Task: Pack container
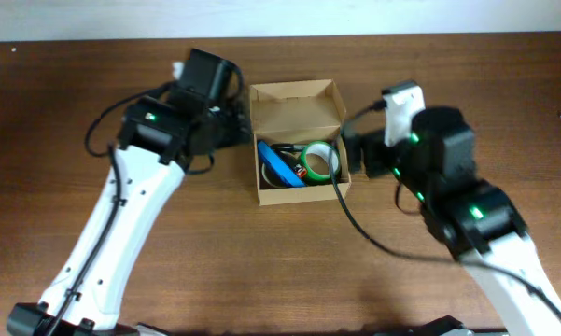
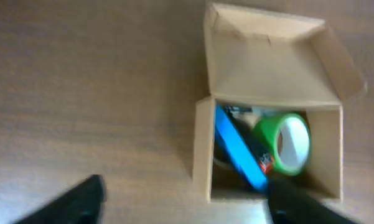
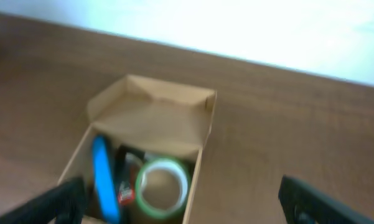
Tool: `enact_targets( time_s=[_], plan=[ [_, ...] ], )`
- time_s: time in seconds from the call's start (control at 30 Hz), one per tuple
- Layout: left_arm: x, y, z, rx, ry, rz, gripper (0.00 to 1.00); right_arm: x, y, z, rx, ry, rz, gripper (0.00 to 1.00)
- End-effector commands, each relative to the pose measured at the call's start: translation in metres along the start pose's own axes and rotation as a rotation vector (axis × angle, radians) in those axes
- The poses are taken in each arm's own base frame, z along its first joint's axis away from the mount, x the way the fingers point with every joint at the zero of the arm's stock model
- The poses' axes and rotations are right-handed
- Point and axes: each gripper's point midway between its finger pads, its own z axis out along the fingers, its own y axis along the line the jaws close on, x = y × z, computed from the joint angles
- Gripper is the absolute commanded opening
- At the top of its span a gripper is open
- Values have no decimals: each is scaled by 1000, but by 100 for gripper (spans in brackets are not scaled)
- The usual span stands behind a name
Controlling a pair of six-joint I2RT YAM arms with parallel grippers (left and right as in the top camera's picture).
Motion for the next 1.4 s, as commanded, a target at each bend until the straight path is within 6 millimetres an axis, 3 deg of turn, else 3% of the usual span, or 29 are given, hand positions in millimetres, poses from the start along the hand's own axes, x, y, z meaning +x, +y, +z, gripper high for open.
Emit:
enact_targets(
  time_s=[0.0, 0.07, 0.17, 0.2, 0.33, 0.57, 0.7, 0.9, 1.37],
  plan=[
    [-15, 19, 7, -10, -11, -88, 45, -7, -22, 23, 69, 3, 51, 97],
    [-22, 28, 18, 11, 7, -143, 22, -6, -45, 40, 119, 23, 161, 73],
    [-29, 34, 33, 48, 38, -205, 2, -5, -72, 55, 145, 43, 280, 42],
    [-30, 36, 39, 61, 52, -236, 2, -4, -78, 60, 135, 47, 312, 29],
    [-34, 40, 61, 101, 102, -345, 2, 2, -97, 79, 67, 74, 448, 3],
    [-17, 40, 112, 89, 238, -473, 2, 45, -116, 117, 16, 203, 688, 4],
    [-1, 30, 148, 125, 348, -531, 2, 73, -112, 141, -6, 290, 779, 4],
    [6, 8, 186, 233, 435, -599, 2, 102, -103, 165, -54, 380, 856, 3],
    [25, -1, 230, 262, 541, -730, 2, 125, -87, 210, -177, 427, 1061, 4]
  ],
)
